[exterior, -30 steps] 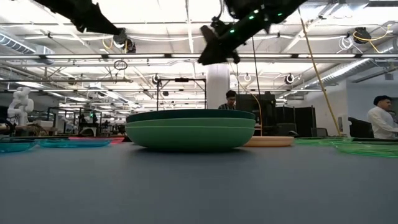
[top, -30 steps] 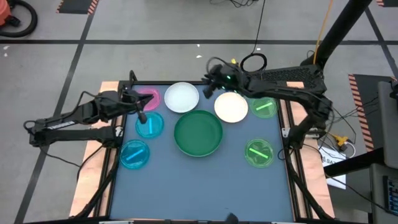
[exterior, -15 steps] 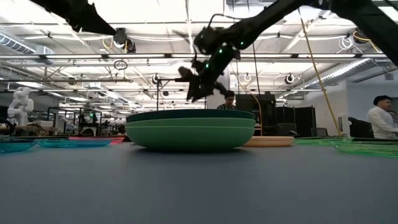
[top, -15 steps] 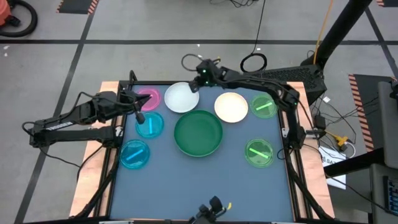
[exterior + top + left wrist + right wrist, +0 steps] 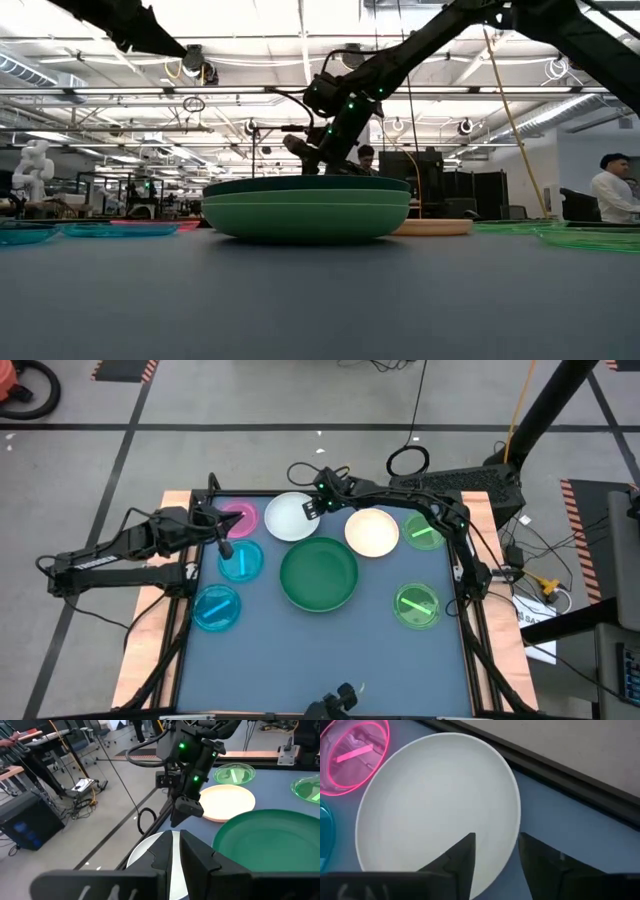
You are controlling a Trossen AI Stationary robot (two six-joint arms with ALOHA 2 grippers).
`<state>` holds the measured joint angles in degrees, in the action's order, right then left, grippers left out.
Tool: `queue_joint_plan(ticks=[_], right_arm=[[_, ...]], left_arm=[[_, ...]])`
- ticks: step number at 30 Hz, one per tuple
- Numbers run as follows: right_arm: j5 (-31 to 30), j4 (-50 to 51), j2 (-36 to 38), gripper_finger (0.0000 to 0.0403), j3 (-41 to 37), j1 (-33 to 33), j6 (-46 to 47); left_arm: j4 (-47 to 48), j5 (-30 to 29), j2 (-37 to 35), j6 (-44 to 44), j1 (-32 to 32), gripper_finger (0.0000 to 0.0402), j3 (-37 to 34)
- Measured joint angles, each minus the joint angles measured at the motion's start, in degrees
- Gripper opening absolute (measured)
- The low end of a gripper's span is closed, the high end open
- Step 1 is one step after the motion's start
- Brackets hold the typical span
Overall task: Stack plastic plates
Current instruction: Stack the gray plate on top of the green plate
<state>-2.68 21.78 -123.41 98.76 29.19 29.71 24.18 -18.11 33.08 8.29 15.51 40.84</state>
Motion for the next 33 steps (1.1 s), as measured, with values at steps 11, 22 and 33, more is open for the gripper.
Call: queue_joint_plan(ticks=[11, 22, 33], right_arm=[[-0.13, -0.19, -1.12, 0.0161, 0.0, -0.02, 1.56], [-0.78, 0.76, -3.02, 0.016, 0.0, -0.94, 2.65], [10.52, 4.43, -3.06, 0.0156, 0.0, -0.02, -0.43]], left_arm=[[0.02, 0.0, 0.02, 0.02, 0.0, 0.0042, 0.02], [0.02, 0.0, 0.0, 0.46, 0.0, 0.0042, 0.02], [-0.57, 0.0, 0.0, 0.94, 0.0, 0.0042, 0.04]])
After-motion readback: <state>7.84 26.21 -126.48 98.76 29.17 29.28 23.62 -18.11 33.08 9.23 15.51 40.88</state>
